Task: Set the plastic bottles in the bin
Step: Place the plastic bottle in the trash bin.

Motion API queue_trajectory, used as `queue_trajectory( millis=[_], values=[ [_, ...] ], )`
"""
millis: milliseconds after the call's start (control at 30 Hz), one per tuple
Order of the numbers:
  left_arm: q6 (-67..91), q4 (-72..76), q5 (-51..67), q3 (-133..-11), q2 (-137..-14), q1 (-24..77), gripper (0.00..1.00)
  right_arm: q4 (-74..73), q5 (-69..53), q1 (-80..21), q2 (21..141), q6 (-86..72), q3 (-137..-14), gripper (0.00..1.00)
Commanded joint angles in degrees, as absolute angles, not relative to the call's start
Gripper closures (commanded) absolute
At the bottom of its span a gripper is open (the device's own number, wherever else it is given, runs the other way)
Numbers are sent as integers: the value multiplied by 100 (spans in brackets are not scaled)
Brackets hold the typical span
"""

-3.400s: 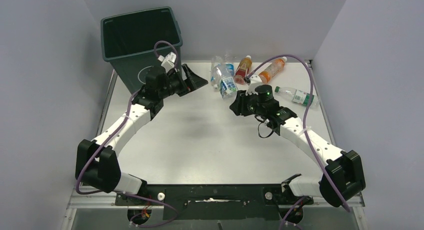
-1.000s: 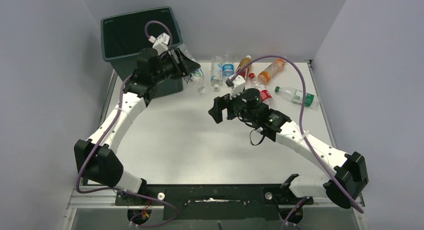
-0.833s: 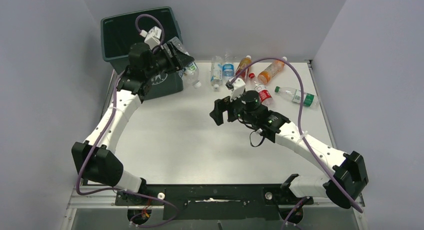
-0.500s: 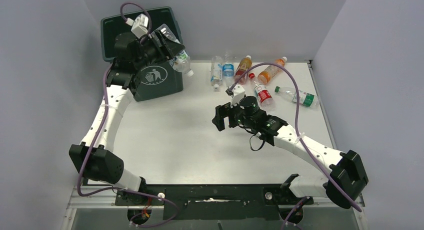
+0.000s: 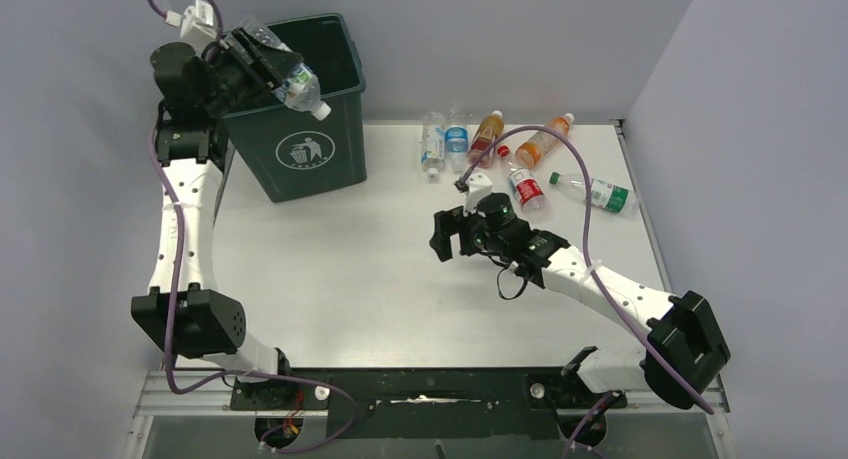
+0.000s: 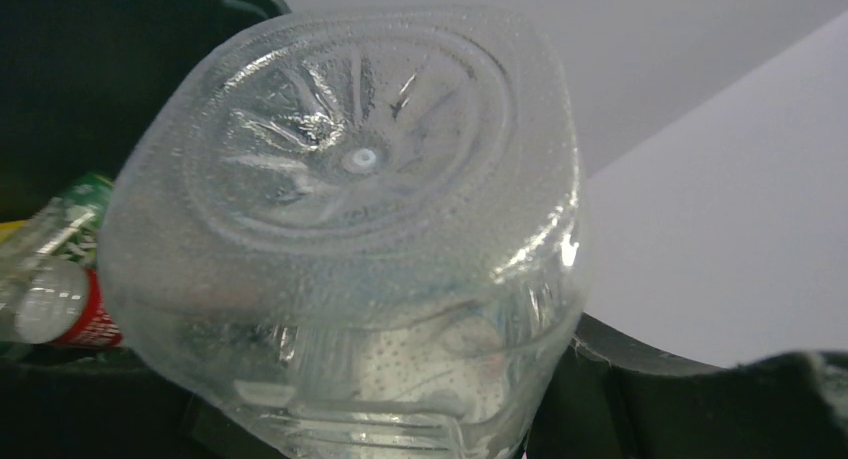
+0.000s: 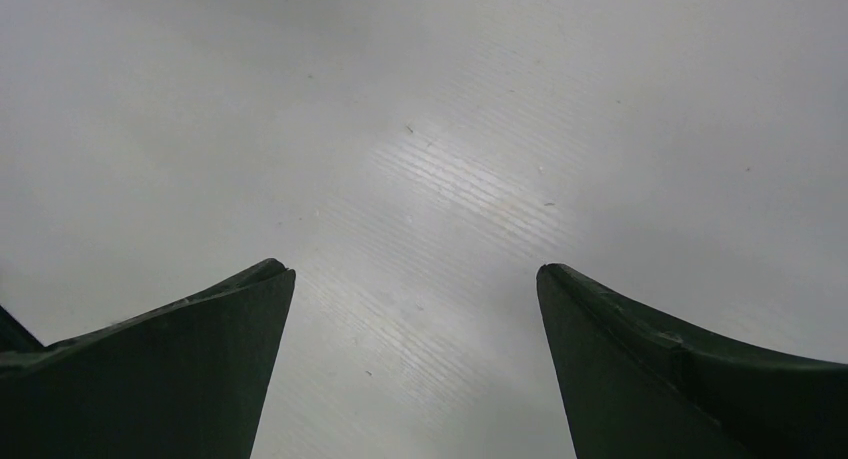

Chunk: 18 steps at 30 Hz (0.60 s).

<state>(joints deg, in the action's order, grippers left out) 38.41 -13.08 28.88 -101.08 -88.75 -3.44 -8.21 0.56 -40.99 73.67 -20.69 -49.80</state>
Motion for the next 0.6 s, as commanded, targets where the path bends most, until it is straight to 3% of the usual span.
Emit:
queue_trajectory(
  millis=[0, 467, 567],
  values=[
    [3930, -1027, 3264, -10535, -8860, -874, 54, -764, 148, -3620, 7484, -2234, -5032, 1],
    [4737, 178, 3549, -10354, -9353, -1817, 54, -1326, 592, -2430, 7179, -2344, -5014, 2],
    [4665, 245, 3434, -10439, -9544, -1819, 54, -1291, 664, -2014, 7162, -2380, -4941, 8]
  ],
)
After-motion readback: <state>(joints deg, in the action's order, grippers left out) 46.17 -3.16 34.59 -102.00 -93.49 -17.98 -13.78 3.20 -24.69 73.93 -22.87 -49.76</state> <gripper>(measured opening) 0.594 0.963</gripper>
